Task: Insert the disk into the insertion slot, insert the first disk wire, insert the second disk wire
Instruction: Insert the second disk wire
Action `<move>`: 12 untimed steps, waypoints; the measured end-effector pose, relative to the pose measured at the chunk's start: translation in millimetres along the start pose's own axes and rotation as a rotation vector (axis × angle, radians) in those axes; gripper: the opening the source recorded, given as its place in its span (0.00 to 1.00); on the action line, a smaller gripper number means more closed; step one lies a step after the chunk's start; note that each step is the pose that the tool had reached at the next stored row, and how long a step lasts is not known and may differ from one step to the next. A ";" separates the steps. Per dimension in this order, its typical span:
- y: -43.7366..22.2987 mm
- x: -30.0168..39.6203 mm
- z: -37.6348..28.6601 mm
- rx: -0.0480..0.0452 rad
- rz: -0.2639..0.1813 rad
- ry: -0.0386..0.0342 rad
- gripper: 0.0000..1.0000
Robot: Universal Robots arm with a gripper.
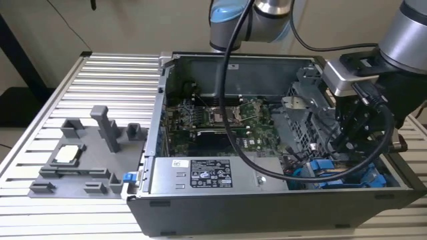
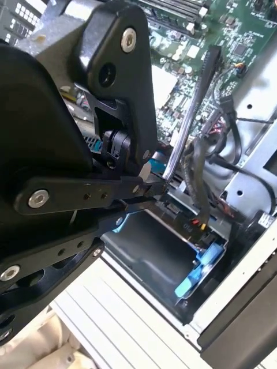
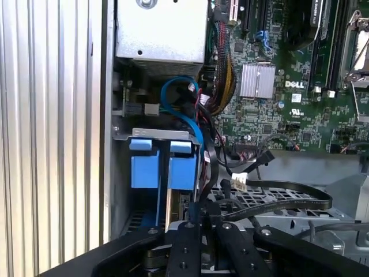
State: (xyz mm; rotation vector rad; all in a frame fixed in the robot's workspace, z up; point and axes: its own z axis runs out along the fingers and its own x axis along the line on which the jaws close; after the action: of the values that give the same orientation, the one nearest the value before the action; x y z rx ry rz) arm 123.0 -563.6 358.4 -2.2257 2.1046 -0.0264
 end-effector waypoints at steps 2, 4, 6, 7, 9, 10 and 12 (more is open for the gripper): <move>0.3 5.4 -0.2 -0.0026 0.001 -0.0001 0.16; 0.6 11.2 -0.3 -0.0042 0.002 -0.0002 0.16; 0.8 15.4 -0.4 -0.0048 0.005 -0.0005 0.16; 0.9 16.2 -0.3 -0.0049 0.007 -0.0011 0.16; 0.0 16.6 -0.2 -0.0193 0.008 -0.0031 0.16; -1.1 16.7 -0.2 -0.0379 0.009 -0.0041 0.16; -3.9 16.8 0.0 -0.0714 0.010 -0.0059 0.16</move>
State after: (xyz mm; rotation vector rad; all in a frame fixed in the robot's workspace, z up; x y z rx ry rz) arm 127.9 -580.2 357.9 -2.2508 2.1469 0.0567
